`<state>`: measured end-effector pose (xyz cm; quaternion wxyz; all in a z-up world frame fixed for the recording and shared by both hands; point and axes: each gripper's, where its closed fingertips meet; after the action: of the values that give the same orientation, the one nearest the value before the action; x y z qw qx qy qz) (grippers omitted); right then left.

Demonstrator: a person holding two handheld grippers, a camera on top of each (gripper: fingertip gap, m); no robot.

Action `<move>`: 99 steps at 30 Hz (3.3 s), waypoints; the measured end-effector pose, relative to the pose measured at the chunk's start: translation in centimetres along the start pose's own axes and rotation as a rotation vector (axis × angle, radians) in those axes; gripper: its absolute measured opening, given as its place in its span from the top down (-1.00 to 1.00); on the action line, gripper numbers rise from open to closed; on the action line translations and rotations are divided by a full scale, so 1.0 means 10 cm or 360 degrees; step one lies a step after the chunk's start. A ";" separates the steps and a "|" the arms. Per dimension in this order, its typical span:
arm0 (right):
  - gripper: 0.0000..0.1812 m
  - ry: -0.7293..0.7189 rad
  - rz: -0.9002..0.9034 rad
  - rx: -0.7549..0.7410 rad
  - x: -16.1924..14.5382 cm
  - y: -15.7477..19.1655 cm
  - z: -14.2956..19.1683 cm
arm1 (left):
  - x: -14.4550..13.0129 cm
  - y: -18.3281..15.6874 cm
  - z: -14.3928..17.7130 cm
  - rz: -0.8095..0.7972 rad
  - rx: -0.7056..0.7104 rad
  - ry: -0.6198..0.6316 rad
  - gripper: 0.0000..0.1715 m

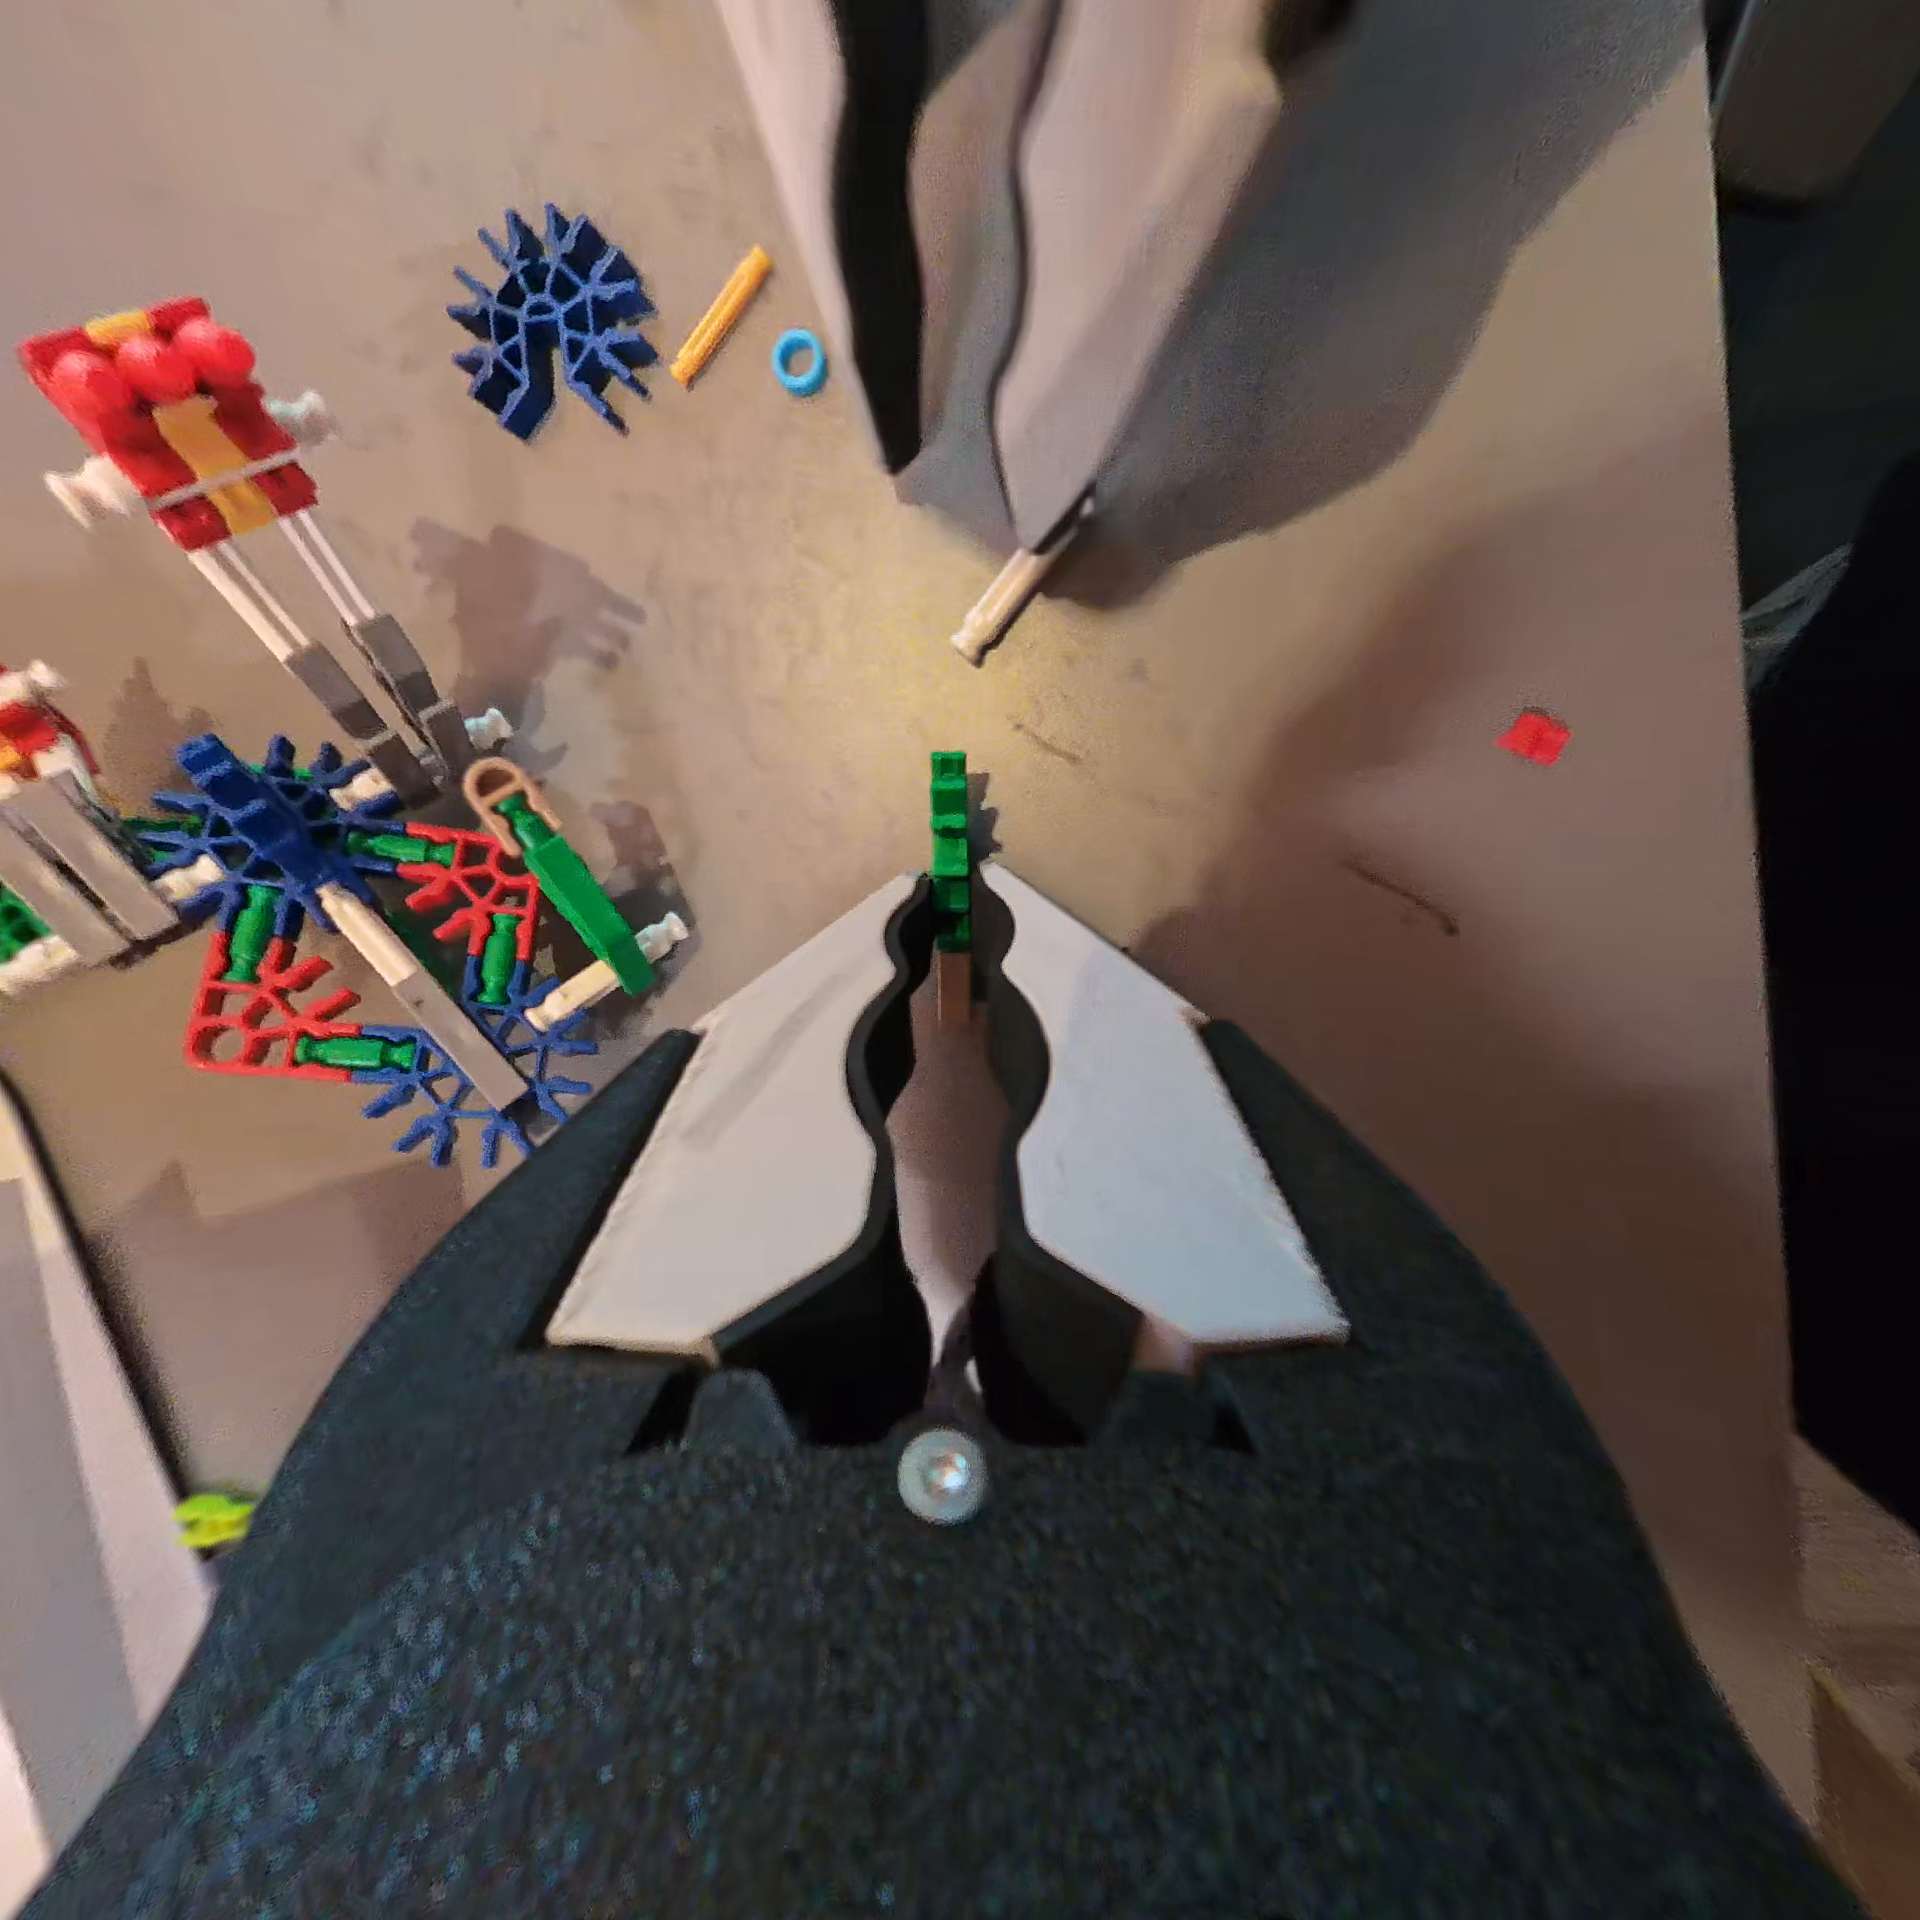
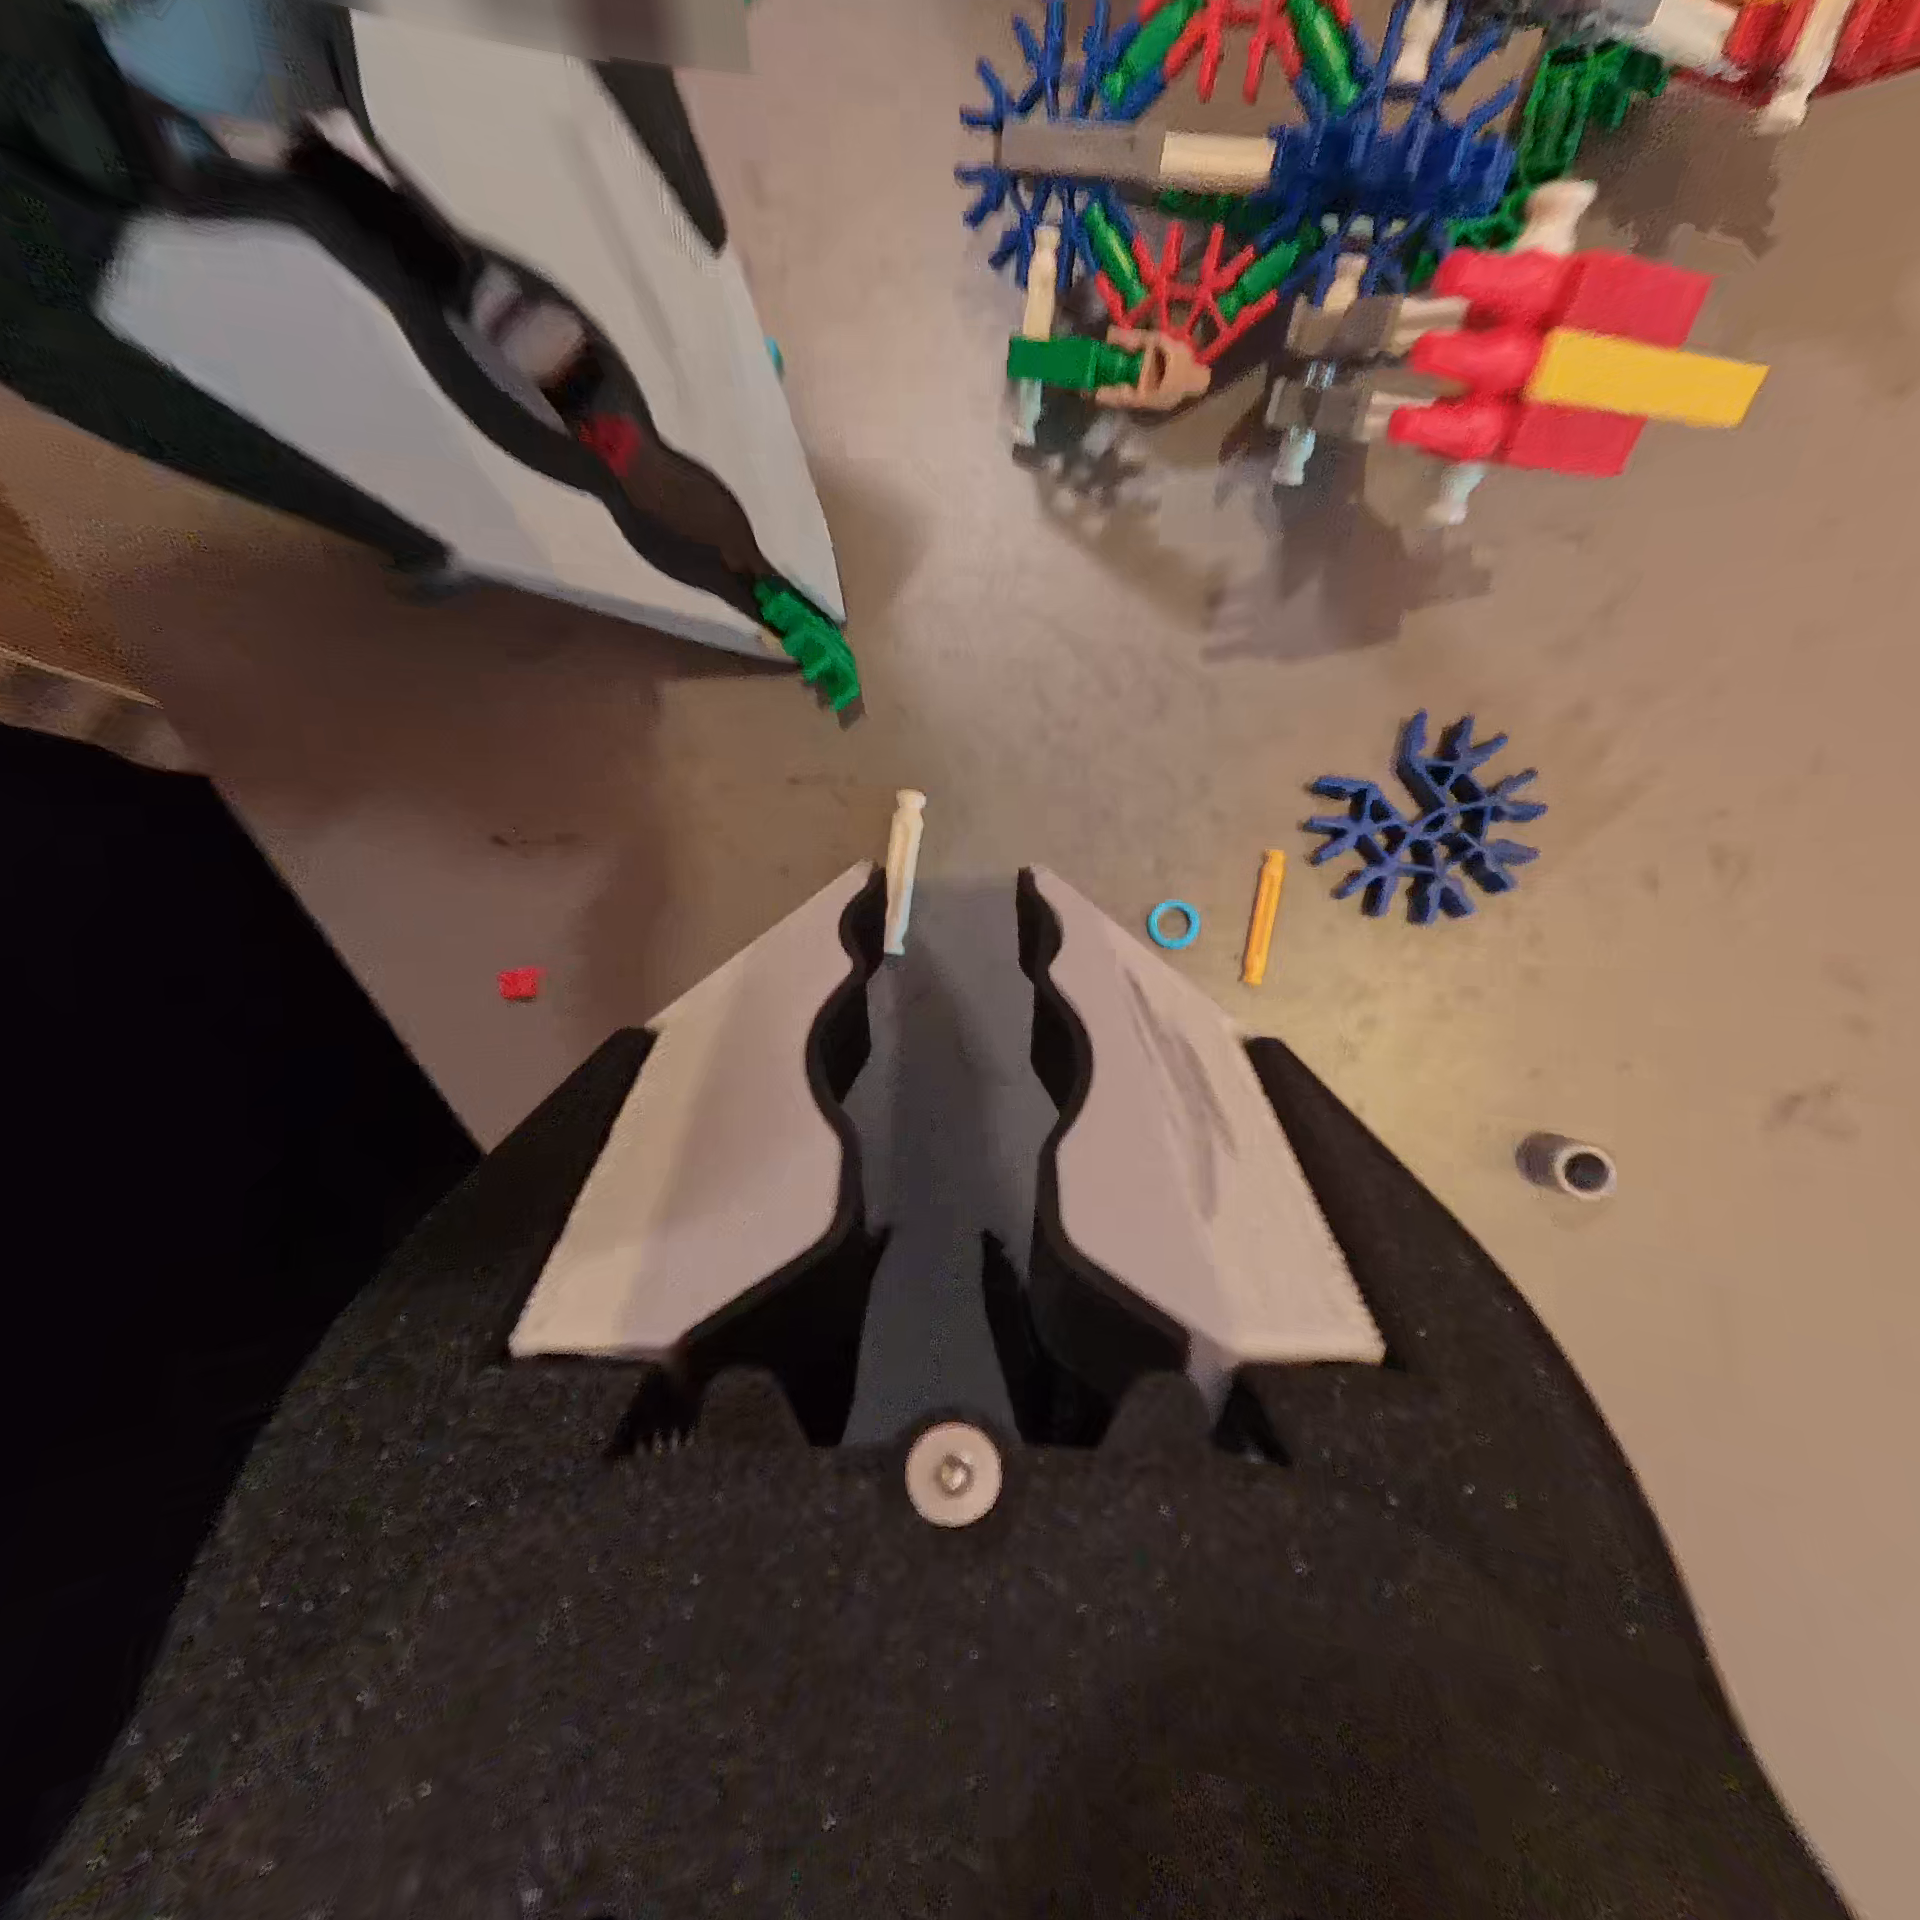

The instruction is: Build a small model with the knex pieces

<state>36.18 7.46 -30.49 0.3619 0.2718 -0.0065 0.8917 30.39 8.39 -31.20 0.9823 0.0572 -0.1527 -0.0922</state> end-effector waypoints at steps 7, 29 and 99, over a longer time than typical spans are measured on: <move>0.94 0.0002 0.0048 -0.0150 0.00 0.03 -0.10 | 0.04 0.03 -0.02 0.0230 -0.0115 -0.0001 0.95; 0.95 -0.0329 -0.0576 0.0262 0.26 0.14 -0.10 | 0.10 0.03 -0.06 0.0275 0.0077 0.0019 0.96; 0.95 -0.0396 -0.0630 0.0374 0.27 0.15 -0.12 | 0.14 0.04 -0.08 0.0030 0.0242 -0.0063 0.96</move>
<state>33.09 8.31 -29.90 0.4916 0.4155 0.1061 0.7579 32.03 8.56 -31.50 0.9727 0.1284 -0.1791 -0.0721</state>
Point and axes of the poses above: each gripper's, where its closed fingertips meet, z back along the fingers, x out of its top, y = z × x across the jaws, and after that the axes turned 7 degrees about y, right-handed
